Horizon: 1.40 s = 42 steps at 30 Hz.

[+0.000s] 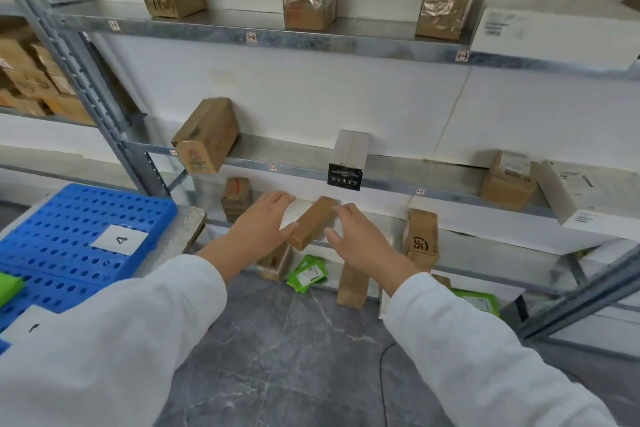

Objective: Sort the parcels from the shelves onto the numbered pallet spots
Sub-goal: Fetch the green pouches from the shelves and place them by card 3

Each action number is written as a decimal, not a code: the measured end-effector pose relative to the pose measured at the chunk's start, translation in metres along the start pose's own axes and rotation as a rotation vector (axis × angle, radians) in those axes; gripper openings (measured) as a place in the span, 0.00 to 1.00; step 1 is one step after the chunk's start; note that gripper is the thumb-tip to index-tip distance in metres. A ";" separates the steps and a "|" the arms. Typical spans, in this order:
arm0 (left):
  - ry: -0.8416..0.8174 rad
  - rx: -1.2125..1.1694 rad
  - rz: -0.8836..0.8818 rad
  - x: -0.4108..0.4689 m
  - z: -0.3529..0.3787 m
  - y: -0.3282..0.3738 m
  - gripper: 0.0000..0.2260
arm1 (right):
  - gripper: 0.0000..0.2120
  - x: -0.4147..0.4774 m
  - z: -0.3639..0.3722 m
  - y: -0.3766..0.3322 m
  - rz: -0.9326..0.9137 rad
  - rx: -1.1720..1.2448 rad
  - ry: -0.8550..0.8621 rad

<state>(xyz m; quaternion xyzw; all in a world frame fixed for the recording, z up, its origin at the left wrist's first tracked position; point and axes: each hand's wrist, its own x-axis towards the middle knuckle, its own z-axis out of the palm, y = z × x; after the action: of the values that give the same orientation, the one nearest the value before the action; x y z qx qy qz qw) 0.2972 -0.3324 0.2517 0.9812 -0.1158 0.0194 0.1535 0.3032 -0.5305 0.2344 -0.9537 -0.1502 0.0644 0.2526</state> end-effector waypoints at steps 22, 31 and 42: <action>-0.250 -0.151 -0.069 0.095 0.098 -0.134 0.21 | 0.25 0.145 0.085 0.004 0.158 -0.014 -0.197; -0.447 -0.113 -0.108 0.138 0.198 -0.222 0.17 | 0.21 0.211 0.174 0.036 0.329 -0.016 -0.289; -0.542 -0.059 -0.251 0.169 0.419 -0.289 0.22 | 0.24 0.242 0.368 0.182 0.332 -0.024 -0.486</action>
<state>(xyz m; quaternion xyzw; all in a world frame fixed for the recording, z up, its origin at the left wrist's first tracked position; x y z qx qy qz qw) 0.5300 -0.2300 -0.2212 0.9523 -0.0307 -0.2658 0.1468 0.5055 -0.4332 -0.1862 -0.9247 -0.0488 0.3297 0.1837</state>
